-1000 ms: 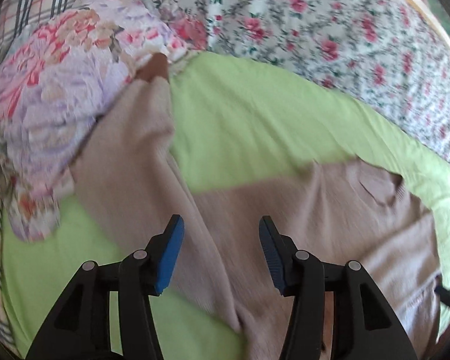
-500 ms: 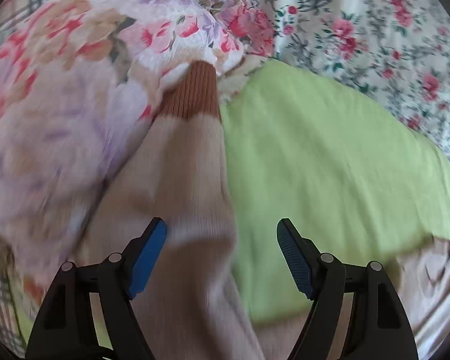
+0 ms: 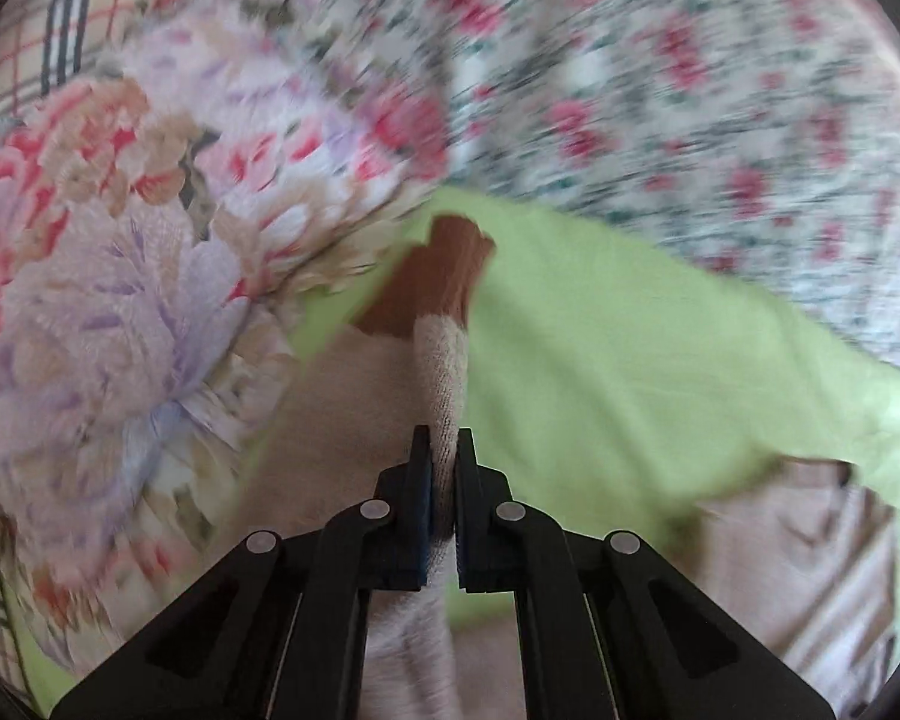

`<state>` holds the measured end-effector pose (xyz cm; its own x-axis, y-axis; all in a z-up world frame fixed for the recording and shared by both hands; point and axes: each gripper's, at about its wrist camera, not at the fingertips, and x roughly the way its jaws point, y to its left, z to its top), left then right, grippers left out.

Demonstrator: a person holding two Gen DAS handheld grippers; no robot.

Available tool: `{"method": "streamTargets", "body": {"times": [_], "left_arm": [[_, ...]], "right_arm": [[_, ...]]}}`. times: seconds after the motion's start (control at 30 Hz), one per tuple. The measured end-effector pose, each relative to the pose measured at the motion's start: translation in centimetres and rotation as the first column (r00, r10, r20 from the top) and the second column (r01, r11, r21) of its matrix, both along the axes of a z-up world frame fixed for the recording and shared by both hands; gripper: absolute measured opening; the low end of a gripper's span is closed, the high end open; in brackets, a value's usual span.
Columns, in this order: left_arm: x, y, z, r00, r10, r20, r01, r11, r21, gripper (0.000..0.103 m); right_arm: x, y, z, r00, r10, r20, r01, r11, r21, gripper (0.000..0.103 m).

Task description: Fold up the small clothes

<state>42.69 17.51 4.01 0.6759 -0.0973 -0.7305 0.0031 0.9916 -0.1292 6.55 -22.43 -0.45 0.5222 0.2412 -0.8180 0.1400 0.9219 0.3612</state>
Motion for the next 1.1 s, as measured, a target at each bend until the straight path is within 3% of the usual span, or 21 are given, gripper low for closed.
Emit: {"method": "streamTargets", "body": {"times": [0.2, 0.37, 0.53, 0.67, 0.87, 0.97, 1.03, 1.1], "left_arm": [[-7.8, -8.9, 3.4, 0.983, -0.162, 0.092, 0.17, 0.98, -0.098, 0.003], [-14.2, -17.4, 4.2, 0.94, -0.314, 0.137, 0.335, 0.924, -0.184, 0.003], [-17.0, -24.6, 1.6, 0.899, -0.427, 0.101, 0.439, 0.874, -0.208, 0.004], [-17.8, -28.2, -2.0, 0.877, -0.479, 0.03, 0.474, 0.857, -0.201, 0.004], [-18.9, -27.2, -4.7, 0.872, -0.486, -0.05, 0.467, 0.86, -0.204, 0.015], [-20.7, -24.9, -4.1, 0.876, -0.481, -0.035, 0.467, 0.863, -0.191, 0.03], [-22.0, -22.6, -3.7, 0.89, -0.455, -0.027, 0.445, 0.88, -0.162, 0.037], [-23.0, -19.5, -3.4, 0.913, -0.406, -0.022, 0.401, 0.908, -0.117, 0.038]], "right_arm": [[-1.1, -0.4, 0.7, 0.999, -0.028, 0.02, 0.028, 1.0, 0.005, 0.059], [-2.3, -1.9, 1.0, 0.996, -0.081, 0.031, 0.08, 0.996, 0.026, 0.059], [-2.8, -3.5, 1.0, 0.989, -0.138, 0.045, 0.136, 0.99, 0.037, 0.059], [-2.7, -4.6, 1.0, 0.983, -0.178, 0.053, 0.175, 0.983, 0.045, 0.059], [-1.4, -6.3, 0.7, 0.973, -0.224, 0.058, 0.219, 0.972, 0.081, 0.059], [-0.4, -6.4, 0.6, 0.971, -0.231, 0.066, 0.225, 0.97, 0.089, 0.059], [0.3, -6.8, 0.8, 0.969, -0.237, 0.072, 0.231, 0.969, 0.089, 0.059], [0.8, -6.9, 1.1, 0.967, -0.238, 0.087, 0.233, 0.97, 0.071, 0.059]]}}
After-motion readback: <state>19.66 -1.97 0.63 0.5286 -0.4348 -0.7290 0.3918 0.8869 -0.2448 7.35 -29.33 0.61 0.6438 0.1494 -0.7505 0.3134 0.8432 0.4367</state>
